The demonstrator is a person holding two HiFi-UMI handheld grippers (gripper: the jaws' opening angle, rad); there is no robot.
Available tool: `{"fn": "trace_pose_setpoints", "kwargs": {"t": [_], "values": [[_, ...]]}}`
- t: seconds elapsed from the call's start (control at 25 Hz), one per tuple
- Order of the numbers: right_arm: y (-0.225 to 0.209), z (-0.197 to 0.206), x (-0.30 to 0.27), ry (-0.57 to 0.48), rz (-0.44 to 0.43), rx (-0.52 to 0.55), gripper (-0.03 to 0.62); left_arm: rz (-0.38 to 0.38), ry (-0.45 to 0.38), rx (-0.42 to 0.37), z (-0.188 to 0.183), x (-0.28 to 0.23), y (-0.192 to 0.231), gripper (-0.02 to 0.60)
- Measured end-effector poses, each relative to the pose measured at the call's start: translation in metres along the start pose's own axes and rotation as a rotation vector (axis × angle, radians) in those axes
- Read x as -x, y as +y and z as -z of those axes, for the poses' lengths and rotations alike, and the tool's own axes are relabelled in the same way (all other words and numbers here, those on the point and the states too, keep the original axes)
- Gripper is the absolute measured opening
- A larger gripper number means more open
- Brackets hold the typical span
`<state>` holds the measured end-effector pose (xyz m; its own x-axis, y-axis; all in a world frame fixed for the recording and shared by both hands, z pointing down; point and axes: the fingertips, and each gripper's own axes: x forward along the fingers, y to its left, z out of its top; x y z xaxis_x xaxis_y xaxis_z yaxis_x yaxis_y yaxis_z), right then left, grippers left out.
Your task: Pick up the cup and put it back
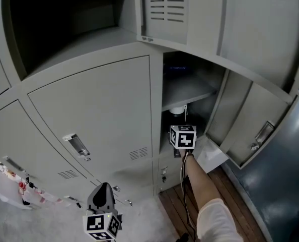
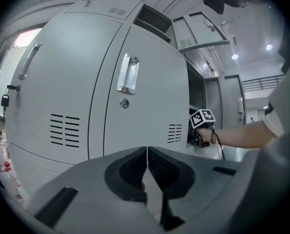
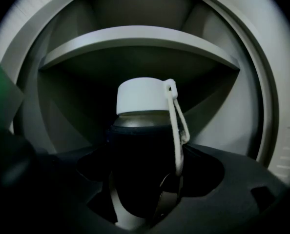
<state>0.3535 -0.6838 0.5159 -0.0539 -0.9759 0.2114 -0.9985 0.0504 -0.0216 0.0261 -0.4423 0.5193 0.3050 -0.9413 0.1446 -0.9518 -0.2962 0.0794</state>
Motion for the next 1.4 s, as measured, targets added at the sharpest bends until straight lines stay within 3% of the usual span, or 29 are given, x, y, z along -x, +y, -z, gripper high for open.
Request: {"fn": "trace_pose_setpoints", "kwargs": {"t": [0.28, 0.68, 1.04, 1.4], "values": [[-0.005, 0.004, -0.009, 0.029, 0.009, -0.034, 0.408, -0.002, 0.004, 0.005, 0.005, -0.001, -0.001, 0.012], [-0.005, 0.005, -0.004, 0.055, 0.035, -0.003, 0.413, -0.045, 0.014, 0.002, 0.008, 0.011, 0.015, 0.012], [-0.005, 0.005, 0.029, 0.040, 0.038, -0.024, 0.413, -0.055, -0.001, 0.014, 0.004, 0.027, 0.017, 0.012], [-0.002, -0.007, 0.084, 0.001, 0.038, -0.029, 0.410, -0.019, -0.018, 0.018, -0.007, 0.054, 0.001, 0.012]]}}
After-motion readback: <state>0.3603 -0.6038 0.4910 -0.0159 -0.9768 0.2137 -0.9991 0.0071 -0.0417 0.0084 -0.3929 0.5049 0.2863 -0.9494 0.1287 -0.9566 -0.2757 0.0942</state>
